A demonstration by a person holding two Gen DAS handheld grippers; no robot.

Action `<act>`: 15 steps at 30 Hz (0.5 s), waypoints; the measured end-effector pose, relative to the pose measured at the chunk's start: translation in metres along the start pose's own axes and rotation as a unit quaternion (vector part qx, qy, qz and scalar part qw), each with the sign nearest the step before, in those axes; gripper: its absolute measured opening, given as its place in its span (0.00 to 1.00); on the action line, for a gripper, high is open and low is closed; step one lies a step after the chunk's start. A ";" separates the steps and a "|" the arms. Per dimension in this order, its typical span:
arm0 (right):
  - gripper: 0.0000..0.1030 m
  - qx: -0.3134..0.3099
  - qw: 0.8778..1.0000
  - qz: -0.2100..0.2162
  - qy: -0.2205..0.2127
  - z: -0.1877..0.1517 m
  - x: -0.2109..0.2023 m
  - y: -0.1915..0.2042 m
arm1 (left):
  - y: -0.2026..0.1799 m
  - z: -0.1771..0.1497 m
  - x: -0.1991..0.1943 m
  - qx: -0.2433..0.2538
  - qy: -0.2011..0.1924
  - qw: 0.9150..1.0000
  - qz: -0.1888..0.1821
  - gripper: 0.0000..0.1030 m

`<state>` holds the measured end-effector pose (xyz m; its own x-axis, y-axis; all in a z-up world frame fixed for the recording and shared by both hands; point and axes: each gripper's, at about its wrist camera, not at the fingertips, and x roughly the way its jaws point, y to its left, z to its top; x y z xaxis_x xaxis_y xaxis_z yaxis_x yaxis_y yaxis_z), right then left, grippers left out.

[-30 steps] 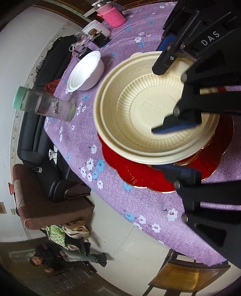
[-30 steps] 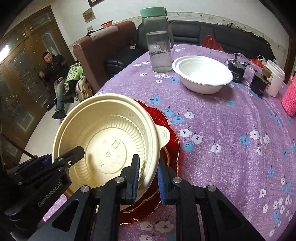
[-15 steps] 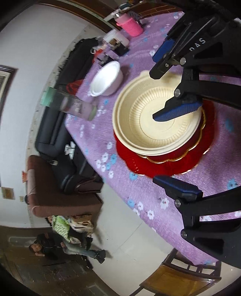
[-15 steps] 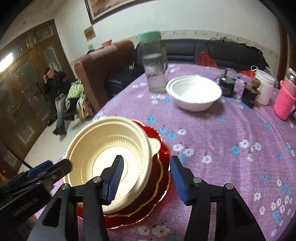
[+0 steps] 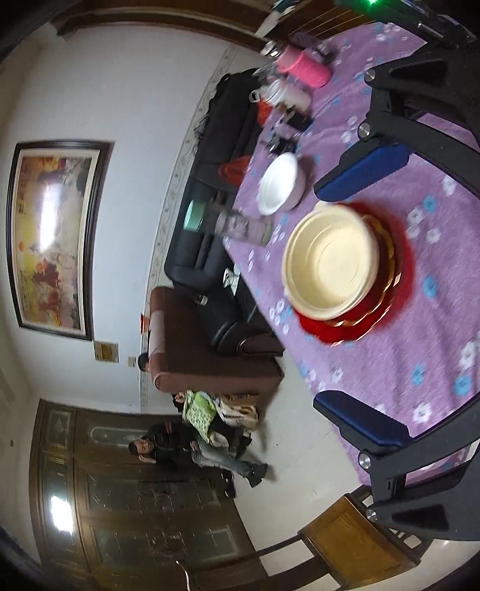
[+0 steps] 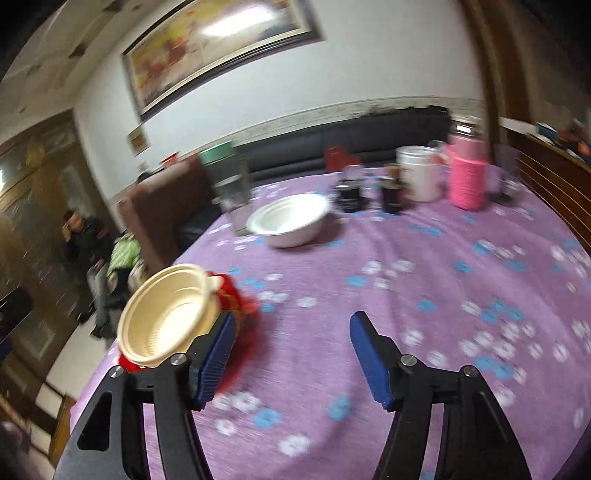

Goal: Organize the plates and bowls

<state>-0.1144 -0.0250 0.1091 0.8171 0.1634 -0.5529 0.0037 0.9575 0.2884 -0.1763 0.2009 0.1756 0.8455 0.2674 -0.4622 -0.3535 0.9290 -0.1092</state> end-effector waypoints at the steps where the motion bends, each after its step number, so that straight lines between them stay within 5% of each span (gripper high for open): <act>1: 0.73 0.009 1.000 -0.011 -0.003 -0.003 -0.004 -0.007 | -0.007 -0.004 -0.001 0.011 0.005 1.000 -0.002 0.99; 9: 0.76 0.005 0.999 -0.035 -0.003 -0.016 -0.026 -0.023 | -0.055 -0.031 0.004 0.084 0.060 0.994 -0.027 0.99; 15: 0.78 -0.018 0.999 -0.040 -0.015 -0.020 -0.030 -0.015 | -0.062 -0.036 0.006 0.086 0.078 0.992 -0.041 0.99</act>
<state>-0.1505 -0.0398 0.1051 0.8316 0.0785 -0.5498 0.0506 0.9752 0.2157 -0.1641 0.1357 0.1476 0.7913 0.1592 -0.5904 -0.2021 0.9793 -0.0069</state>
